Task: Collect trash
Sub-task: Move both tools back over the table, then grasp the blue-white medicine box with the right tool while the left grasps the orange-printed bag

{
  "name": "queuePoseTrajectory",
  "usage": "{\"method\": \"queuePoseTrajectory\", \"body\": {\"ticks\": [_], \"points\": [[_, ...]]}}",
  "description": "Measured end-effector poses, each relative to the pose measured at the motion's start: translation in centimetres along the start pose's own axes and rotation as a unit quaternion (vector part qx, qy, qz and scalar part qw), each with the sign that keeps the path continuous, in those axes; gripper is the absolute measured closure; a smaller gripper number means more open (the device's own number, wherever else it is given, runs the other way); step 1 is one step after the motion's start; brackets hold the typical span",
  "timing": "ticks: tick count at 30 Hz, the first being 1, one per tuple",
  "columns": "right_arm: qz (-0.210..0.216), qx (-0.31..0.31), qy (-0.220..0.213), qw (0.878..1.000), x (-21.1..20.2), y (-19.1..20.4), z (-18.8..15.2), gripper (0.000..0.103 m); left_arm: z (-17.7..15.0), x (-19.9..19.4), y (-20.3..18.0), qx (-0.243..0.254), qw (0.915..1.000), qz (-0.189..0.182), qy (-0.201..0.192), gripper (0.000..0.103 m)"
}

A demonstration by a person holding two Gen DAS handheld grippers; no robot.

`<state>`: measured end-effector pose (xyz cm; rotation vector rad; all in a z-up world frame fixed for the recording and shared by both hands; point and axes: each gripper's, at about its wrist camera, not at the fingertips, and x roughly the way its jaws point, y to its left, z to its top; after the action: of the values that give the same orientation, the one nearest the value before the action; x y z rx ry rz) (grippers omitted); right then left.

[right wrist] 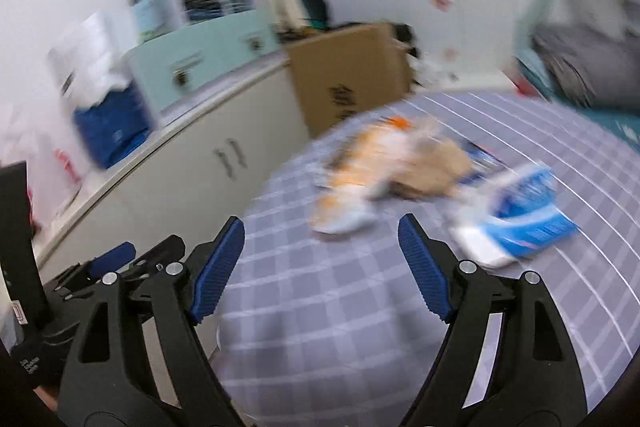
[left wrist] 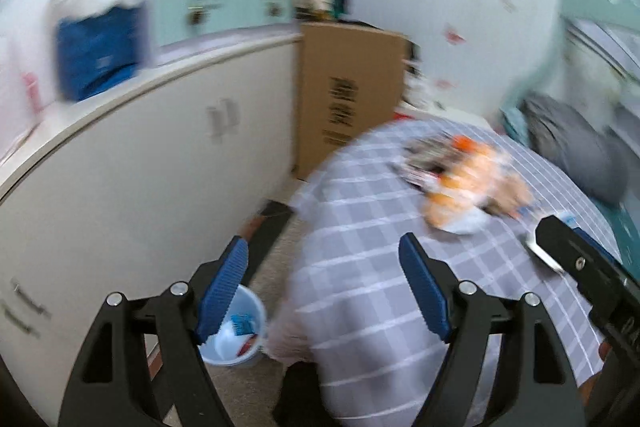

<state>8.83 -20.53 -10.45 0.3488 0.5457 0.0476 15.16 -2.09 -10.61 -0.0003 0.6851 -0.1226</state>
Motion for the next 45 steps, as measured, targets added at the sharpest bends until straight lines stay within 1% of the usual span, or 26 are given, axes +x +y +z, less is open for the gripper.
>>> {"method": "queuePoseTrajectory", "body": {"ticks": [2, 4, 6, 7, 8, 12, 14, 17, 21, 23, 25, 26, 27, 28, 31, 32, 33, 34, 36, 37, 38, 39, 40, 42, 43, 45], "points": [[-0.008, 0.056, 0.004, 0.998, -0.6, -3.7, -0.2, 0.025, -0.5, 0.4, -2.1, 0.020, 0.9997, -0.010, 0.010, 0.027], [-0.031, 0.111, 0.001, 0.993, -1.1, -7.0, -0.5, 0.025, -0.6, 0.8, -4.3, 0.039, 0.9988, -0.024, 0.015, 0.027], [-0.045, 0.149, -0.008, 0.988, -1.8, -9.1, -1.2, 0.024, -0.7, 1.0, -5.9, 0.054, 0.9980, -0.026, 0.019, 0.027], [-0.054, 0.168, -0.011, 0.984, -2.1, -10.3, -1.4, 0.021, -0.7, 1.2, -6.6, 0.061, 0.9976, -0.028, 0.019, 0.027], [-0.054, 0.181, -0.010, 0.982, -2.2, -11.0, -1.6, 0.021, -0.8, 1.4, -7.0, 0.066, 0.9972, -0.030, 0.021, 0.027], [-0.052, 0.215, 0.014, 0.975, -0.8, -13.6, -1.9, 0.021, -0.3, 2.4, -7.8, 0.075, 0.9963, -0.029, 0.030, 0.027], [-0.050, 0.223, 0.019, 0.973, -0.2, -14.2, -2.0, 0.021, -0.1, 2.7, -8.0, 0.079, 0.9960, -0.029, 0.032, 0.027], [-0.051, 0.221, 0.014, 0.974, 0.2, -14.5, -1.9, 0.021, 0.4, 3.2, -8.1, 0.082, 0.9955, -0.031, 0.036, 0.027], [-0.052, 0.228, 0.007, 0.972, 1.3, -15.5, -1.0, 0.021, 1.0, 4.5, -8.8, 0.099, 0.9928, -0.056, 0.037, 0.025], [-0.056, 0.234, 0.005, 0.971, 2.0, -15.4, -0.6, 0.029, 1.3, 6.0, -9.4, 0.117, 0.9905, -0.057, 0.043, 0.025], [-0.063, 0.243, 0.006, 0.968, 2.4, -15.9, -0.3, 0.049, 1.4, 7.2, -9.9, 0.128, 0.9889, -0.057, 0.049, 0.025], [-0.062, 0.246, 0.009, 0.967, 2.7, -16.0, -0.2, 0.054, 1.5, 7.8, -10.1, 0.130, 0.9884, -0.058, 0.051, 0.025], [-0.060, 0.251, 0.013, 0.966, 3.0, -16.4, -0.2, 0.066, 1.7, 8.7, -10.3, 0.133, 0.9879, -0.056, 0.056, 0.025], [-0.057, 0.254, 0.017, 0.965, 3.2, -16.6, -0.2, 0.071, 1.8, 9.4, -10.5, 0.136, 0.9876, -0.051, 0.061, 0.025], [-0.052, 0.260, 0.019, 0.964, 3.4, -17.0, -0.1, 0.073, 2.1, 11.3, -10.6, 0.136, 0.9871, -0.035, 0.077, 0.025], [-0.050, 0.259, 0.019, 0.964, 3.5, -17.1, 0.0, 0.076, 2.2, 11.8, -10.6, 0.133, 0.9865, -0.038, 0.088, 0.029], [-0.048, 0.259, 0.020, 0.964, 3.5, -17.1, 0.0, 0.078, 2.3, 12.1, -10.5, 0.128, 0.9867, -0.038, 0.093, 0.037], [-0.046, 0.259, 0.019, 0.965, 3.5, -17.1, 0.0, 0.079, 2.3, 12.4, -10.4, 0.125, 0.9861, -0.041, 0.101, 0.056], [-0.045, 0.255, 0.015, 0.966, 3.4, -17.1, 0.0, 0.080, 2.4, 12.7, -10.4, 0.124, 0.9845, -0.049, 0.115, 0.063], [-0.045, 0.254, 0.014, 0.966, 3.4, -17.1, 0.2, 0.082, 2.3, 12.6, -10.5, 0.127, 0.9844, -0.046, 0.112, 0.077], [-0.046, 0.253, 0.012, 0.966, 3.4, -17.1, 0.4, 0.082, 2.3, 12.4, -10.4, 0.129, 0.9849, -0.037, 0.109, 0.082], [-0.045, 0.251, 0.010, 0.967, 3.3, -17.0, 0.4, 0.083, 2.4, 12.2, -10.2, 0.124, 0.9860, -0.036, 0.105, 0.084], [-0.044, 0.250, 0.007, 0.967, 3.3, -17.0, 0.5, 0.084, 2.6, 11.8, -9.8, 0.110, 0.9878, -0.044, 0.101, 0.086], [-0.042, 0.242, 0.000, 0.969, 3.0, -16.7, 0.7, 0.085, 2.7, 10.6, -9.4, 0.093, 0.9904, -0.056, 0.085, 0.087], [-0.041, 0.238, -0.003, 0.970, 2.9, -16.5, 0.8, 0.086, 2.7, 9.6, -9.3, 0.091, 0.9916, -0.060, 0.070, 0.087], [-0.040, 0.226, -0.012, 0.973, 2.6, -16.1, 0.9, 0.087, 2.7, 8.1, -9.3, 0.084, 0.9923, -0.072, 0.056, 0.088]]}}
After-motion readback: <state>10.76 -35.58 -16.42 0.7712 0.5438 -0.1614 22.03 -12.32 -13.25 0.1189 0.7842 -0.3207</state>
